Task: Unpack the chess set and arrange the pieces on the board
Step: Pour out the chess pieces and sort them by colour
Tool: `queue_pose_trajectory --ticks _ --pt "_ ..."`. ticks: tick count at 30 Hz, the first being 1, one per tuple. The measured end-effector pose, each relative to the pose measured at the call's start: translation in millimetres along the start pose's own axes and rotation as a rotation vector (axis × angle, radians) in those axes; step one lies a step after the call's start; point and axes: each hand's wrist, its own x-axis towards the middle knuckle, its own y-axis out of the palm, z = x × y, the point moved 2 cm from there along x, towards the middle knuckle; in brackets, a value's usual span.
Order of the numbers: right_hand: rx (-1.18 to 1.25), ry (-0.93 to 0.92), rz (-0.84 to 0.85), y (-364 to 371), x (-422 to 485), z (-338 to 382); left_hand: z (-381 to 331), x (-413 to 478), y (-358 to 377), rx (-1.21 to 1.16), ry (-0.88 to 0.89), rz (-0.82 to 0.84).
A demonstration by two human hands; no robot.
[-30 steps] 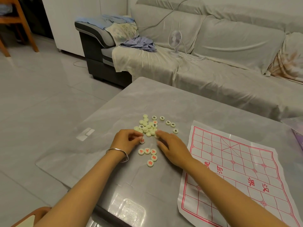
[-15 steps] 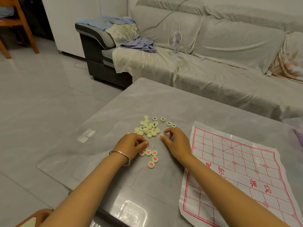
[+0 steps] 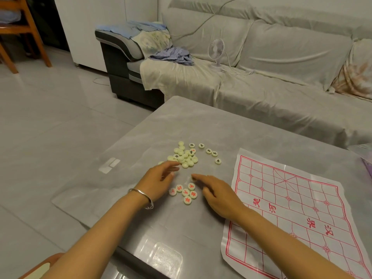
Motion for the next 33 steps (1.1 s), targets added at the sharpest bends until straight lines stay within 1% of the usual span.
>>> queue_pose_trajectory --ticks 2,4,7,10,13,15,17,20,22,25,28,33 --pt "-0.009 -0.028 -0.002 -2.7 1.1 4.1 7.0 3.2 -12.1 0.055 0.006 -0.124" --pt "-0.012 -0.053 -0.085 -8.0 12.4 7.1 15.0 8.0 -21.0 0.190 -0.020 -0.215" --pt "-0.029 -0.040 -0.191 -8.8 39.8 4.7 21.8 14.5 -21.9 0.408 -0.073 -0.212" --pt "-0.103 -0.030 -0.198 -2.5 58.7 -1.9 21.2 19.6 -19.3 0.476 -0.089 -0.216" --pt "-0.148 -0.071 -0.279 1.0 58.8 -6.0 20.8 21.0 -18.5 0.468 -0.092 -0.237" --pt "-0.137 -0.073 -0.321 0.5 53.8 -8.9 19.0 20.7 -19.6 0.470 -0.105 -0.218" --pt "-0.107 -0.079 -0.333 -1.5 49.7 -11.1 15.0 20.2 -21.9 0.457 -0.115 -0.157" --pt "-0.066 -0.080 -0.333 -4.3 45.6 -10.8 7.3 18.1 -17.9 0.394 -0.079 -0.018" --pt "-0.025 -0.049 -0.329 -5.1 45.7 -9.9 3.1 15.9 -9.6 0.326 -0.054 0.016" --pt "0.052 0.007 -0.345 -4.2 48.9 -11.0 2.9 16.2 -2.5 0.271 -0.064 -0.059" --pt "0.137 0.045 -0.406 -3.4 55.4 -11.0 5.0 20.5 -1.6 0.230 -0.061 -0.154" --pt "0.199 0.070 -0.396 -7.2 63.7 -9.5 1.4 26.9 5.6 0.217 -0.050 -0.187"
